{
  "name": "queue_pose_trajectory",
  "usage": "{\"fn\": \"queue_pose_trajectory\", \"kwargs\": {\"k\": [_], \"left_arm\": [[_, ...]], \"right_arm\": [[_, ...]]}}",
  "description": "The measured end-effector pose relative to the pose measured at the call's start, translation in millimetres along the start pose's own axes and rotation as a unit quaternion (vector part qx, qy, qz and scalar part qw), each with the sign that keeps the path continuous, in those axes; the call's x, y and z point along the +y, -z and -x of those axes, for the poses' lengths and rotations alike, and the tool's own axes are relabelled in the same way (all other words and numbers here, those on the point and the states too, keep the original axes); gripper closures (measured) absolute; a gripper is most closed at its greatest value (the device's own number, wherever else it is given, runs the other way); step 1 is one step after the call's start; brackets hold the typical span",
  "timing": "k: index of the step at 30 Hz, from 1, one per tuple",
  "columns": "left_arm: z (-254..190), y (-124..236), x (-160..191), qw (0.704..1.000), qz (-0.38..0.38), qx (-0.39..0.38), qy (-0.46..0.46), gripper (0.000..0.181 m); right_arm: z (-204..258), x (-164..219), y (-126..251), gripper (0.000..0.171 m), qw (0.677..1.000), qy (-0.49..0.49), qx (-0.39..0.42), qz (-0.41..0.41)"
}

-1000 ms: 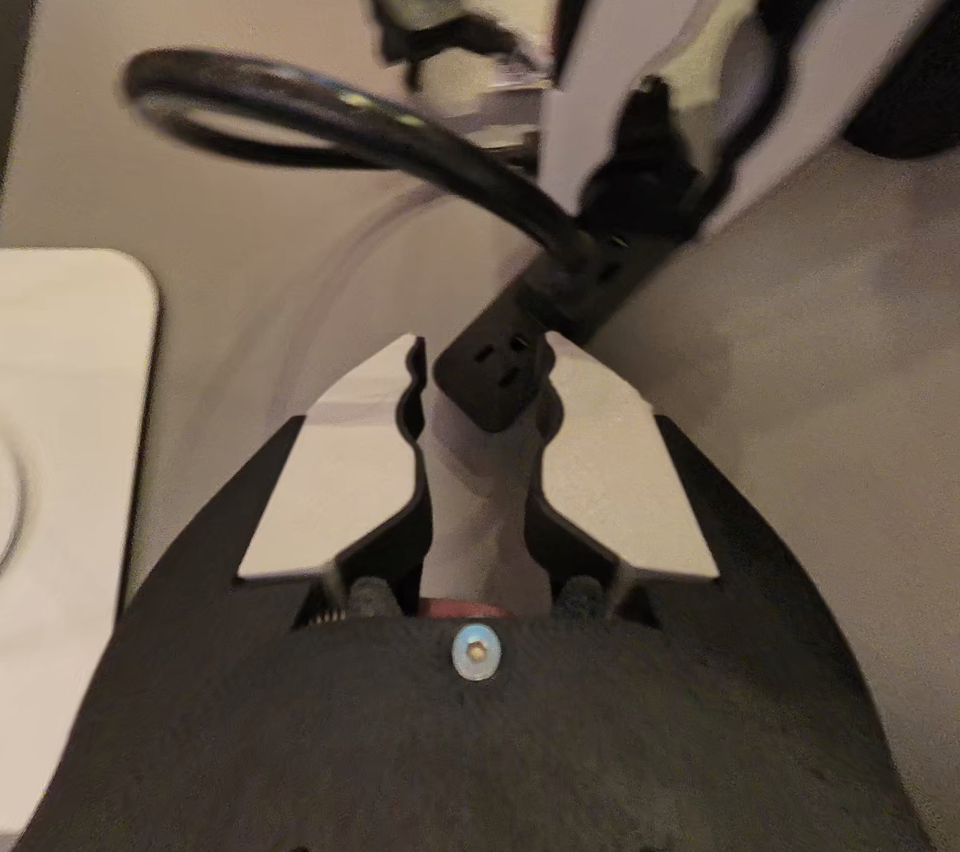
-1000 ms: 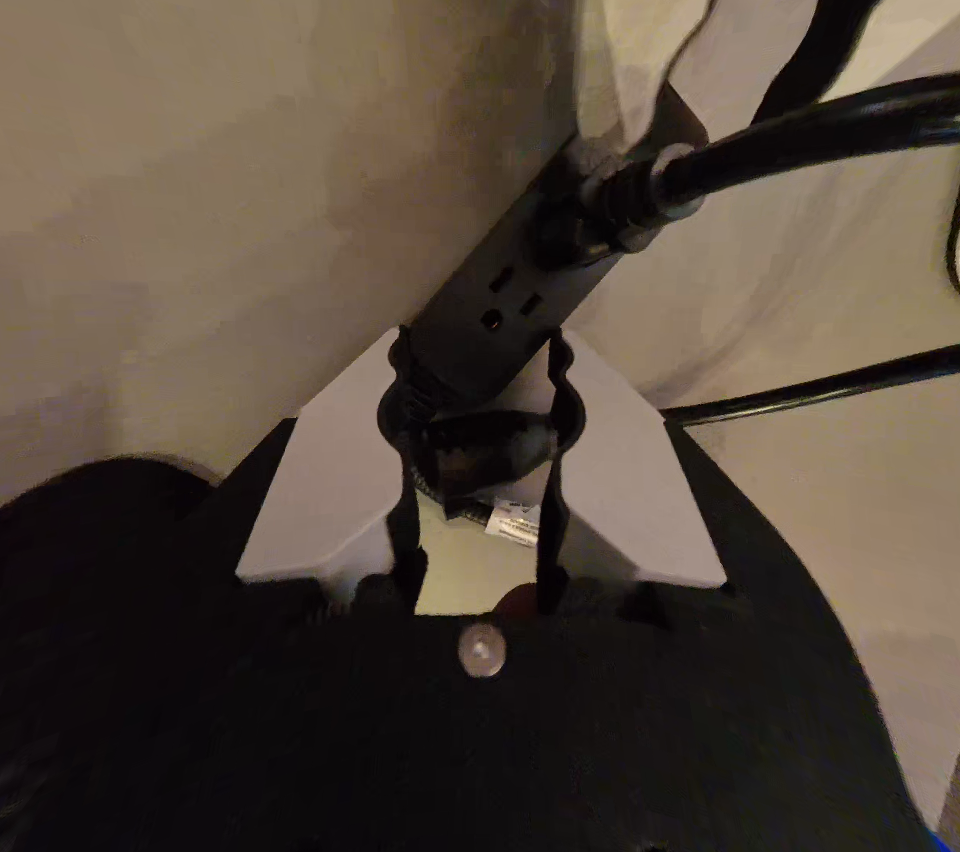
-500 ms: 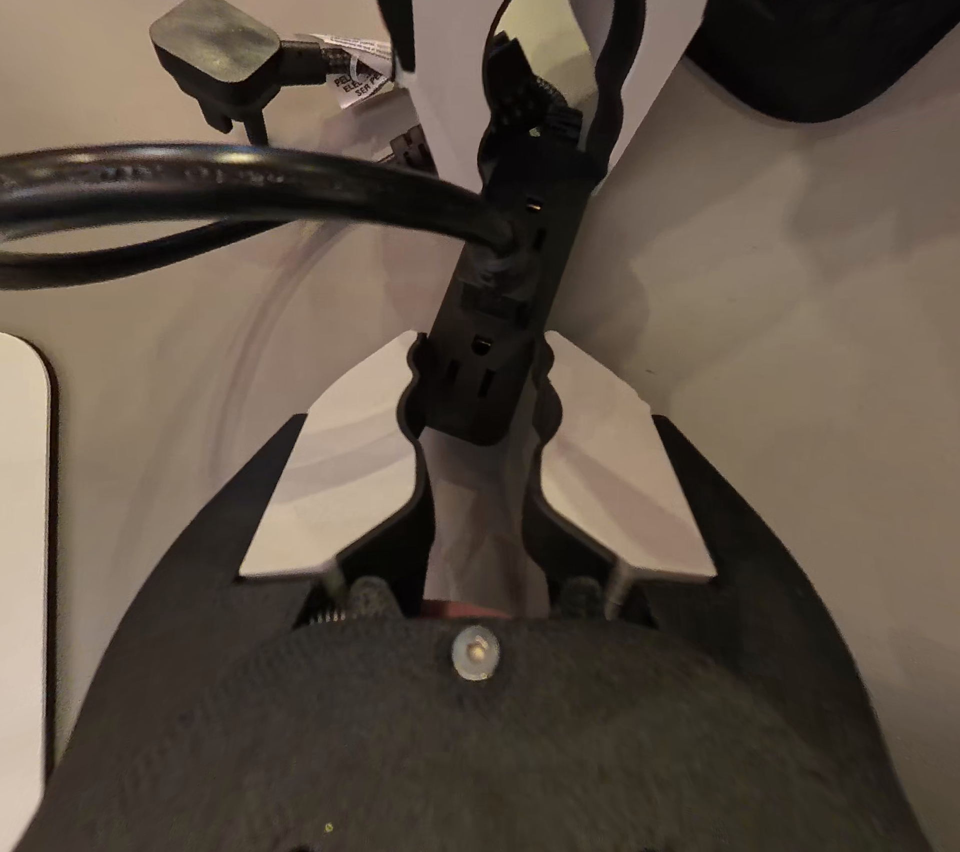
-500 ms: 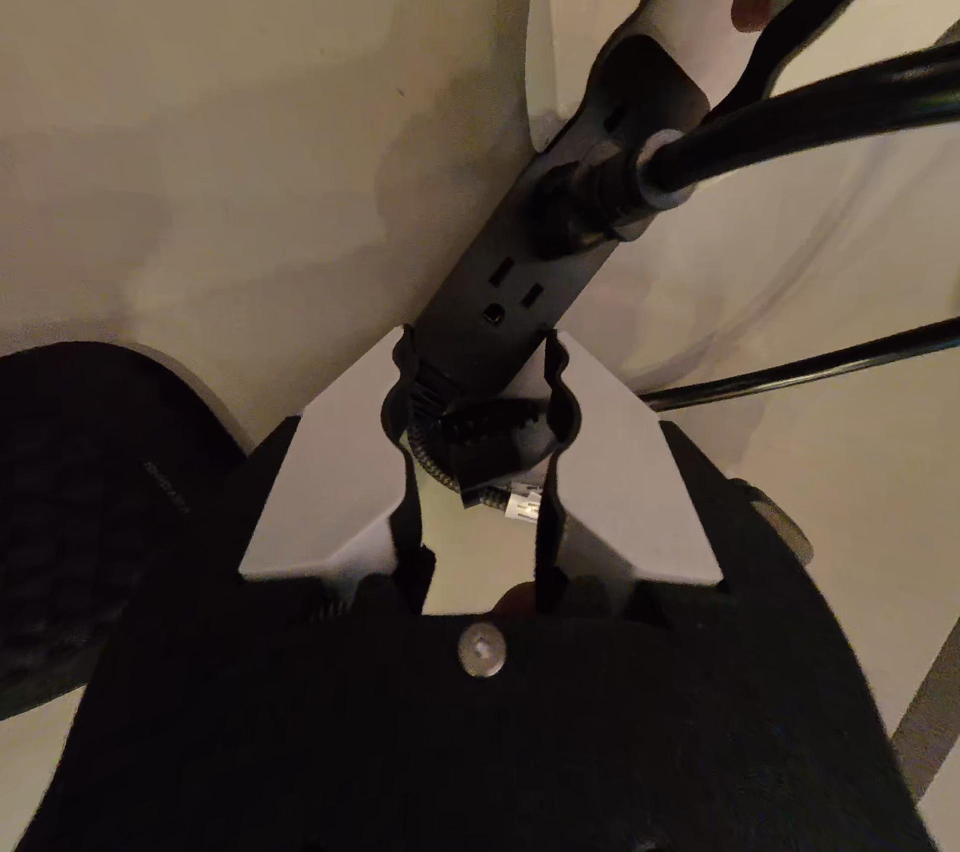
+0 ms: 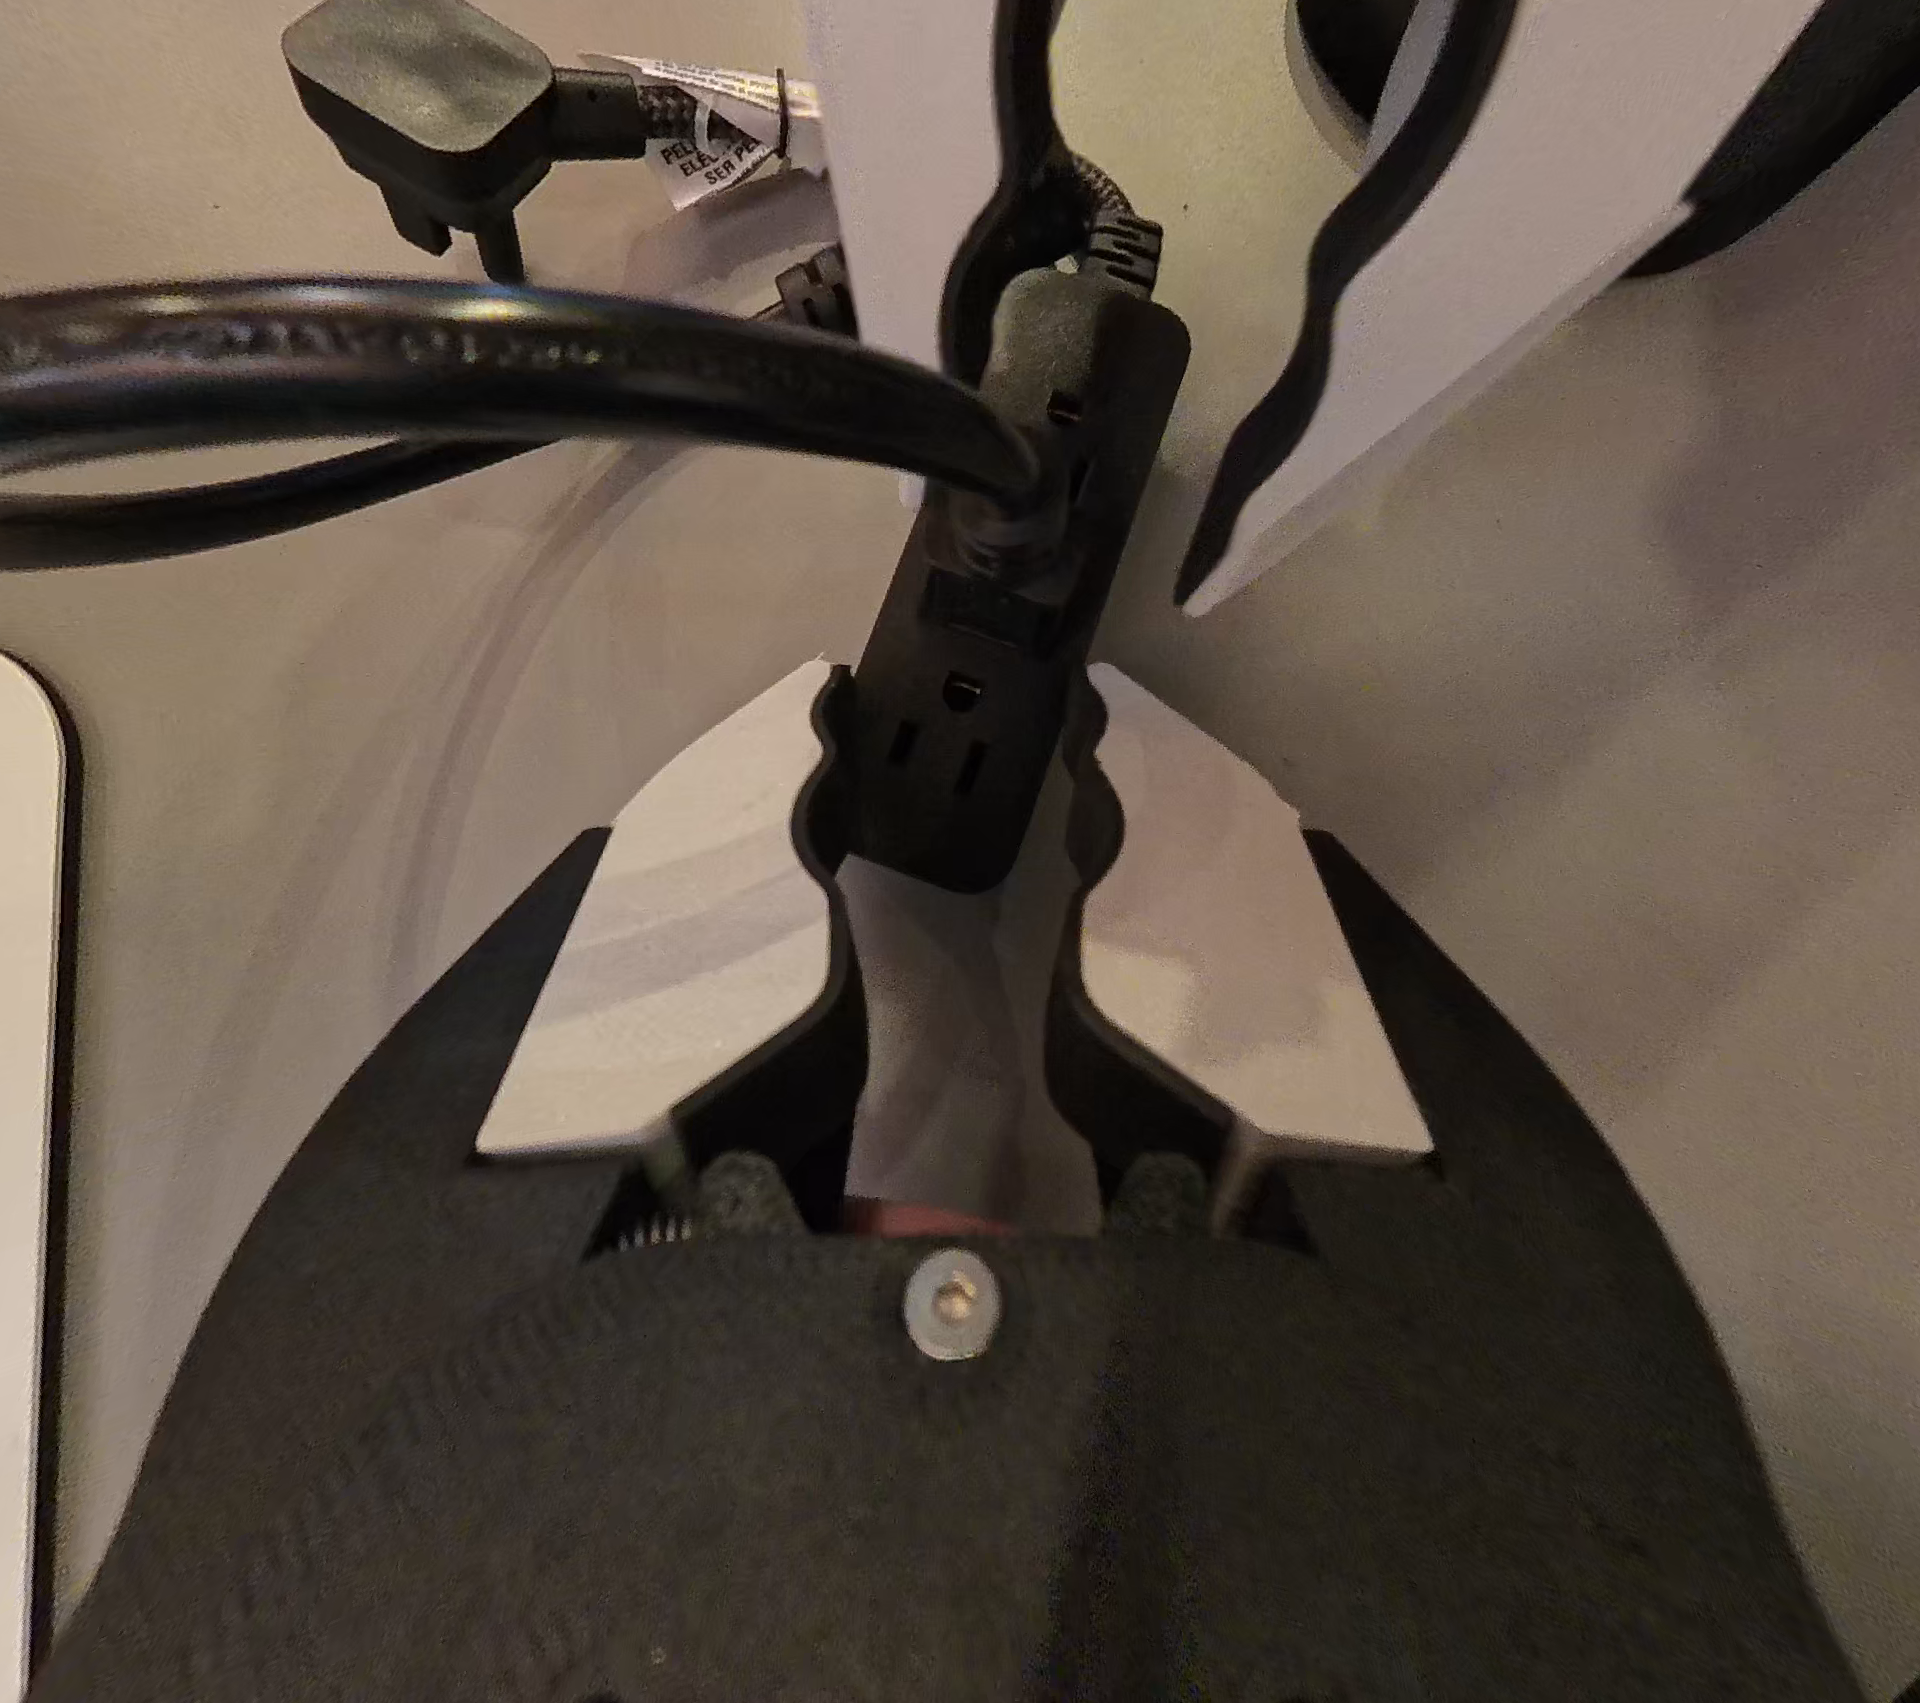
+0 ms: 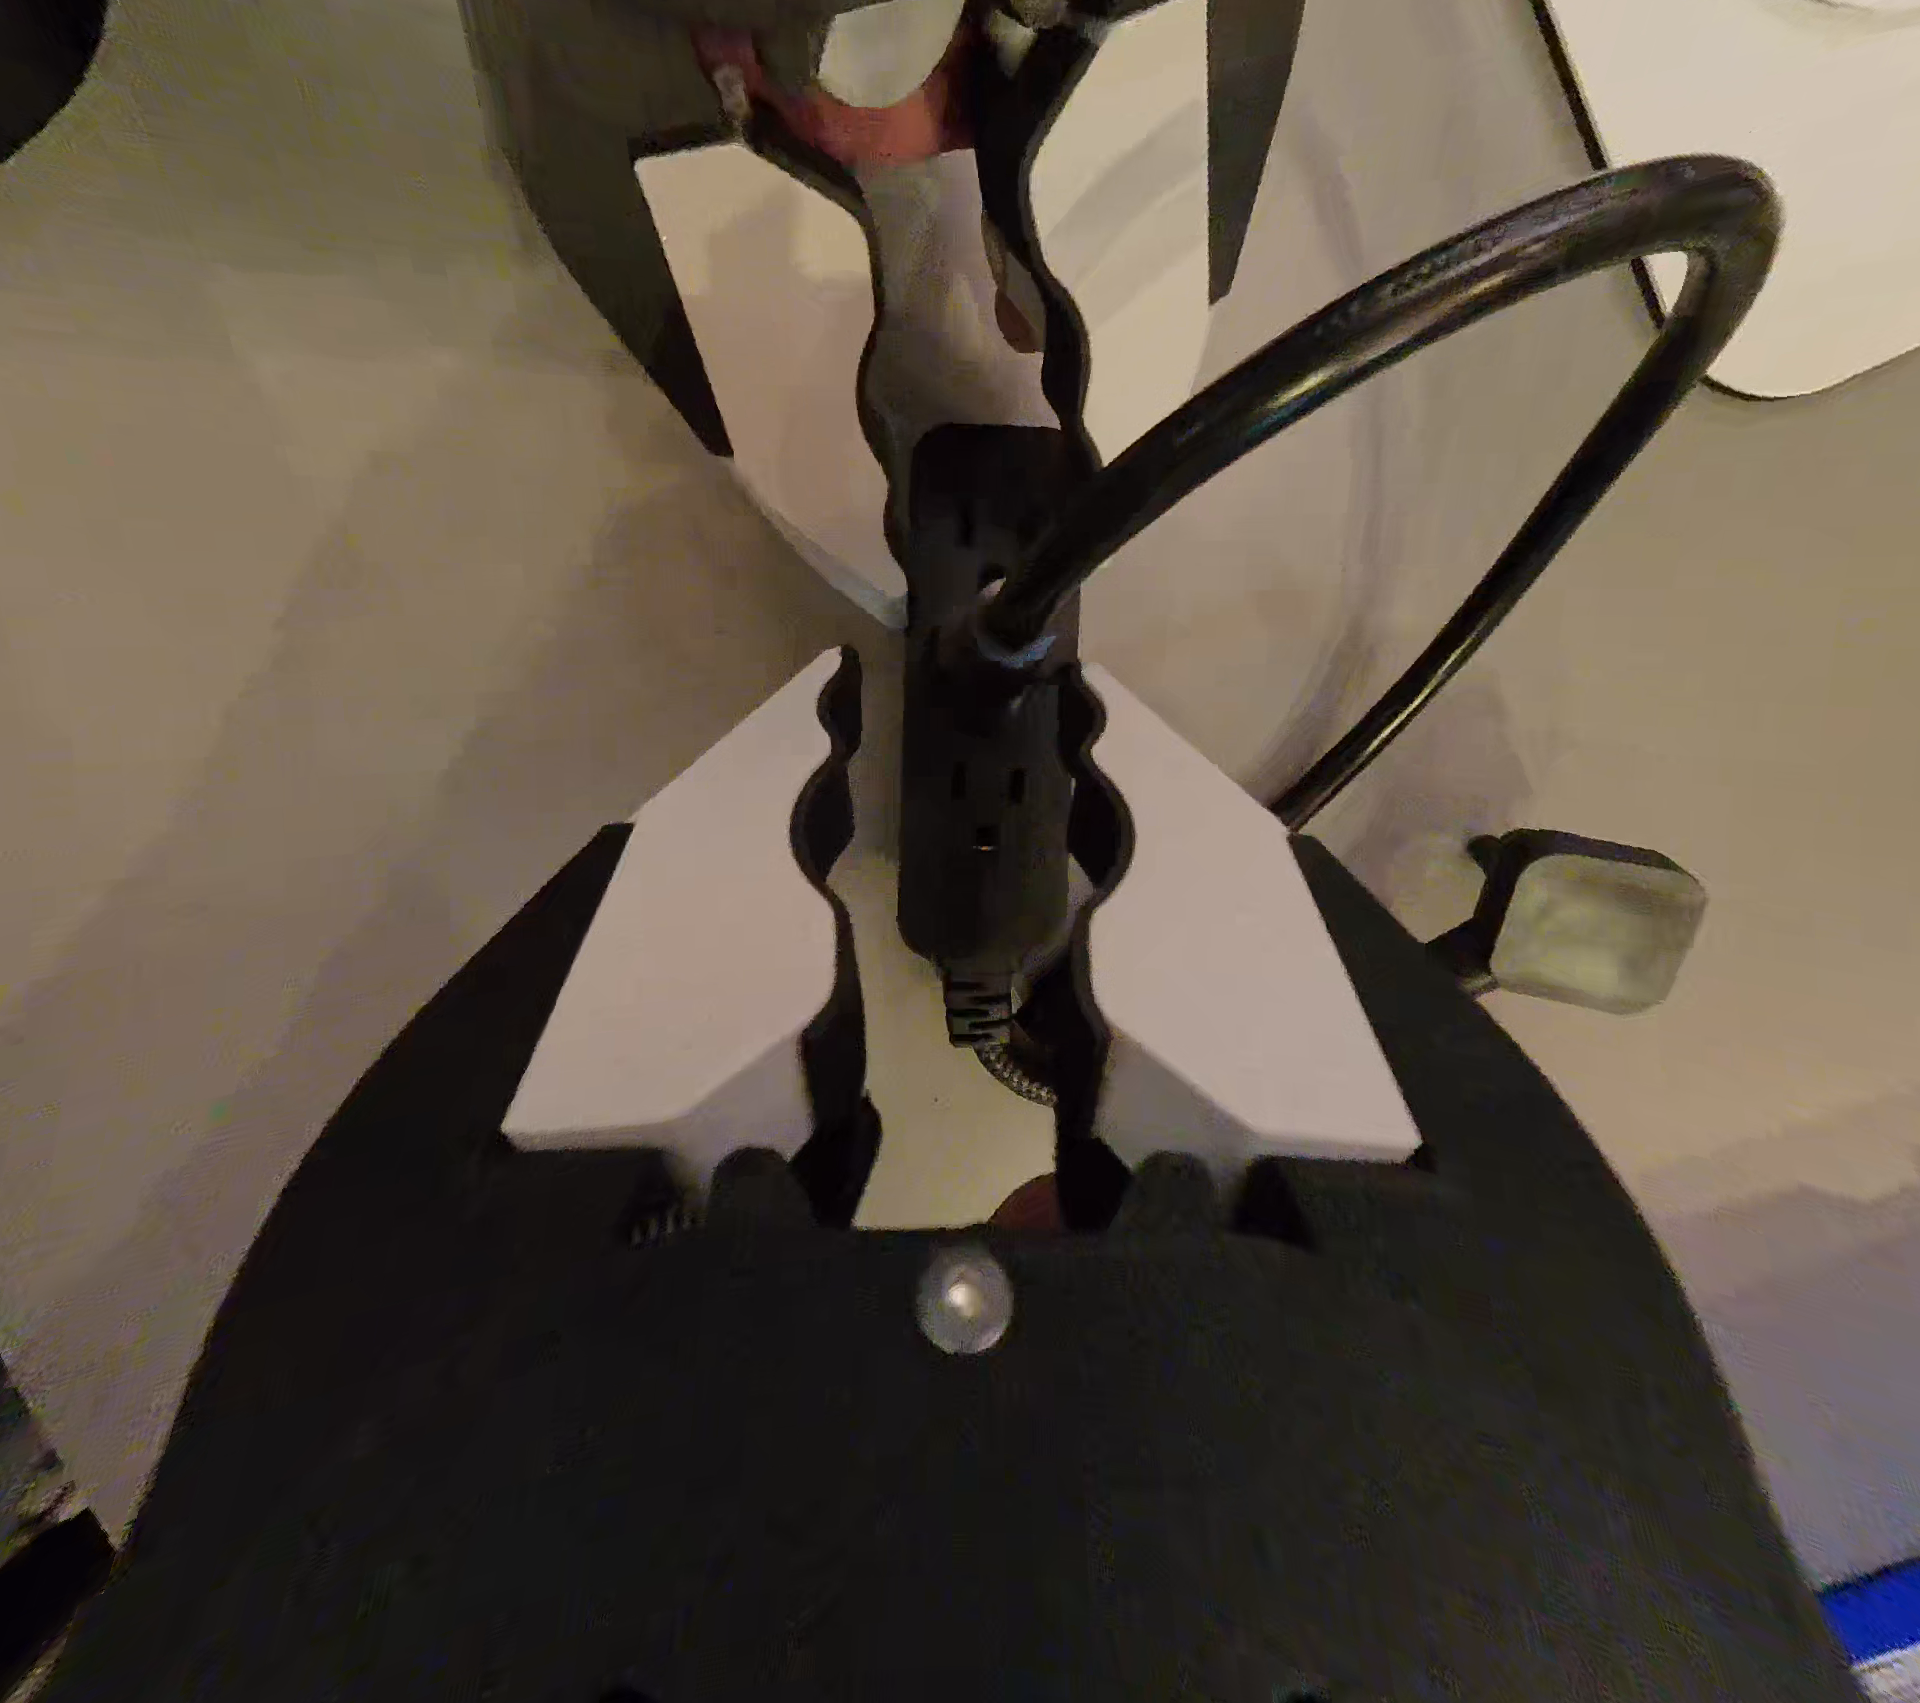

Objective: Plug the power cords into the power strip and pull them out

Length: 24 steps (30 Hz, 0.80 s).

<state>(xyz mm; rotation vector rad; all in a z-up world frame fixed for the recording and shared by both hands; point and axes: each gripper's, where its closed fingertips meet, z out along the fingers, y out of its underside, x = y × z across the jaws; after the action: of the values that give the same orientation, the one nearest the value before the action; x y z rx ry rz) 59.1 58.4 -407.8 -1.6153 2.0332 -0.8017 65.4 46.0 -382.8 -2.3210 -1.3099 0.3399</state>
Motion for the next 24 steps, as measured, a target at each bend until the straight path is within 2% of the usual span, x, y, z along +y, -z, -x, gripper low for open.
{"fn": "queue_pose_trajectory", "kwargs": {"k": [7,9,14,17,22,24], "left_arm": [[0,-1,0,1.000,-0.010,0.004,0.003,0.143],[0,-1,0,1.000,-0.017,0.008,0.005,0.143],[-1,0,-1,0.999,-0.035,0.015,0.002,0.144],[-4,2,0,0.999,-0.041,0.028,-0.008,0.148],[-8,-2,-1,0.999,-0.041,0.031,-0.013,0.134],[-14,-7,-5,0.998,-0.043,0.040,-0.014,0.136]], "right_arm": [[1,-1,-16,0.136,0.998,-0.014,-0.026,0.056],[-5,1,-15,0.149,0.997,-0.006,-0.020,0.072],[-5,3,-14,0.148,0.995,0.018,-0.033,0.089],[-1,4,-14,0.149,0.993,0.064,-0.045,0.085],[1,16,-7,0.149,0.982,0.149,-0.075,0.089],[1,19,-5,0.149,0.980,0.156,-0.086,0.092]]}}
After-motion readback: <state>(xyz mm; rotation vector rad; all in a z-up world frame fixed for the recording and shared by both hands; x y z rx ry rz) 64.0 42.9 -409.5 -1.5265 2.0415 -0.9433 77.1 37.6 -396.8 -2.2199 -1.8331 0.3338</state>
